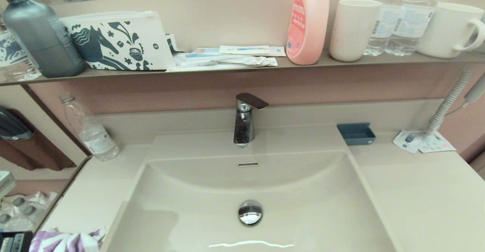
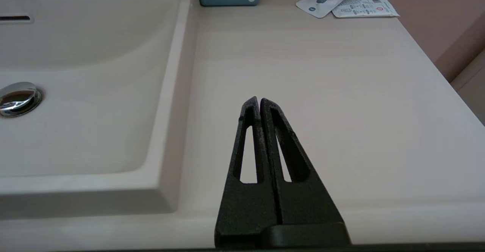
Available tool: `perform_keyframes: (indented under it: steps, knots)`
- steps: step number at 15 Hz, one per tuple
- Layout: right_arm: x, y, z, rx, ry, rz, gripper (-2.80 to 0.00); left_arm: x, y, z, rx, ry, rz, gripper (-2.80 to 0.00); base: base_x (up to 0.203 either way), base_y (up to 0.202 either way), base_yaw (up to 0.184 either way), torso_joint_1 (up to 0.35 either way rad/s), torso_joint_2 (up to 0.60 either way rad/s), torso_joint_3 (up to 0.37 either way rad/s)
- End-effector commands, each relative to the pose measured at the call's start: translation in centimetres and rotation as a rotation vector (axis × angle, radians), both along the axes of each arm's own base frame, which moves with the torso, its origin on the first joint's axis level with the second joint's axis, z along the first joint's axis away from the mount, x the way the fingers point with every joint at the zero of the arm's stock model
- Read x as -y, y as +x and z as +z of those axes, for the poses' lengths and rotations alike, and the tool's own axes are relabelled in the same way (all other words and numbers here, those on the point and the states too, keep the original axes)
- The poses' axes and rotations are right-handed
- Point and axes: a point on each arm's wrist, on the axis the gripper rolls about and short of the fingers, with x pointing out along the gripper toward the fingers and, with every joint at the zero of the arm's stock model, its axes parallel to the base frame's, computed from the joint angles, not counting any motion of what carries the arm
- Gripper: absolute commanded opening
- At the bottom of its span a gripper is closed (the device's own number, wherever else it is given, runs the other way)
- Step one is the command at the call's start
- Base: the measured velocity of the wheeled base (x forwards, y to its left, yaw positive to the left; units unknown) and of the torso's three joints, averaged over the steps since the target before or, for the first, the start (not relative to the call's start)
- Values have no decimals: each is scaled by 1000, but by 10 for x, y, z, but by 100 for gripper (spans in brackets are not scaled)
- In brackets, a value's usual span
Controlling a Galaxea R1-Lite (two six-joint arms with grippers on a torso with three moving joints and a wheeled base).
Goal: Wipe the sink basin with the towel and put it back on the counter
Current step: Pick up the cloth
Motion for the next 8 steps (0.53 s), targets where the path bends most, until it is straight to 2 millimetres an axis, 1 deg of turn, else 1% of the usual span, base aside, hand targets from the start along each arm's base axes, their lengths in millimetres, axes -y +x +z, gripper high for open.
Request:
perform_keyframes:
  steps: [1, 3, 4, 6, 8]
  knots:
    - [0, 0, 0, -1, 0, 1, -280, -11, 20, -8, -102, -26, 29, -280, 0, 0, 0, 0, 0, 0]
    - [0, 0, 0, -1, 0, 1, -280, -16, 29, -9, -132, -32, 31, -280, 0, 0, 0, 0, 0, 0]
    - [0, 0, 0, -1, 0, 1, -280, -21, 35, -13, -161, -39, 47, 0, 0, 0, 0, 0, 0, 0]
    - [0, 0, 0, -1, 0, 1, -280, -33, 47, -19, -217, -68, 65, 0, 0, 0, 0, 0, 0, 0]
    - [0, 0, 0, -1, 0, 1, -280, -42, 52, -24, -247, -100, 52, 0, 0, 0, 0, 0, 0, 0]
